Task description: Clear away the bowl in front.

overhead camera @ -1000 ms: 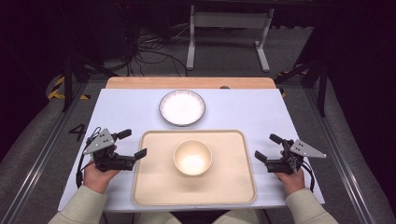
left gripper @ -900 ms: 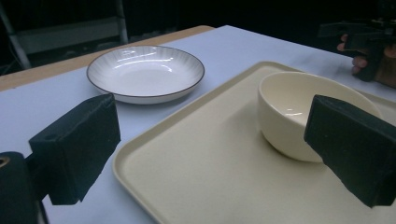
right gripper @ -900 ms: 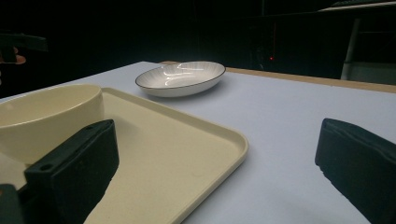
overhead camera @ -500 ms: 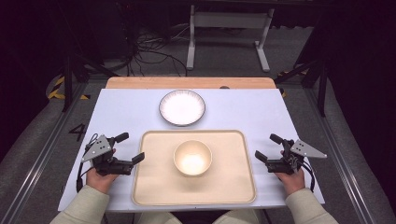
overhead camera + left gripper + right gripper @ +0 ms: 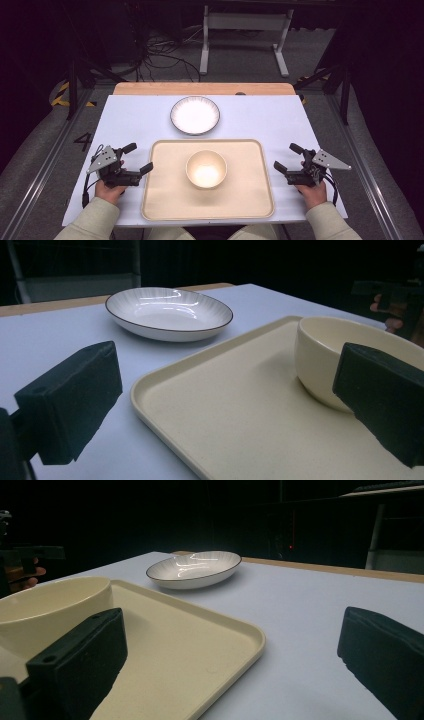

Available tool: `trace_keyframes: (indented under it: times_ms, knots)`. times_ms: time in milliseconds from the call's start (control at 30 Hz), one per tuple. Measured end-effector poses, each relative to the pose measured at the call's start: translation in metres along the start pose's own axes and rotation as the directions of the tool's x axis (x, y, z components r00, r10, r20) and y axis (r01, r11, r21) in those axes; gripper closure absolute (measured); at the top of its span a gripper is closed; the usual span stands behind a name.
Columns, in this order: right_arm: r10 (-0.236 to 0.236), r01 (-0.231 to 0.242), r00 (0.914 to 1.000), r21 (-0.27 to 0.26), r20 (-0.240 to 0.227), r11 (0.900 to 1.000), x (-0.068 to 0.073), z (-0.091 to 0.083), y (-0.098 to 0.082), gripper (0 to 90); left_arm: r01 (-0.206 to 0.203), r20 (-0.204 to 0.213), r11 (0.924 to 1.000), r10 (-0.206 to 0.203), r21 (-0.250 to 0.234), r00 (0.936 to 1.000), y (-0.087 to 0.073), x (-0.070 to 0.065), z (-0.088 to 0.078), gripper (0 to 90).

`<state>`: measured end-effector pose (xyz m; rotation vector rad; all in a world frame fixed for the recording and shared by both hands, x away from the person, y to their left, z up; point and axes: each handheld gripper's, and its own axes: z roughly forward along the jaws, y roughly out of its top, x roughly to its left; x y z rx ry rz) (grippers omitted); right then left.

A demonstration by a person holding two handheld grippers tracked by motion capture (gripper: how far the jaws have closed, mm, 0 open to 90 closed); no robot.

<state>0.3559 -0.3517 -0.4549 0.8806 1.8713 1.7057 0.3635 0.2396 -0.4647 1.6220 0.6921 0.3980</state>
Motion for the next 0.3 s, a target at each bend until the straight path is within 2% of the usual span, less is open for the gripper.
trace_keyframes:
  times_ms: [67, 167, 300]
  knots:
    - [-0.001, 0.001, 1.0000, -0.001, 0.002, 1.000, -0.0001, -0.0002, 0.0000, 0.0, 0.013, -0.005, 0.9999, -0.013, 0.004, 0.9999, -0.0007, 0.0011, -0.0009, 0.1]
    - [0.001, -0.001, 1.0000, -0.003, 0.003, 1.000, -0.0002, -0.0003, 0.0000, 0.0, 0.015, -0.014, 0.9999, -0.015, 0.000, 0.9998, -0.0013, 0.0025, -0.0011, 0.2]
    - [0.000, 0.000, 1.0000, -0.003, 0.005, 1.000, -0.0001, -0.0002, 0.0001, 0.0, 0.007, -0.017, 0.9998, -0.006, 0.020, 0.9998, -0.0015, 0.0010, 0.0000, 0.4]
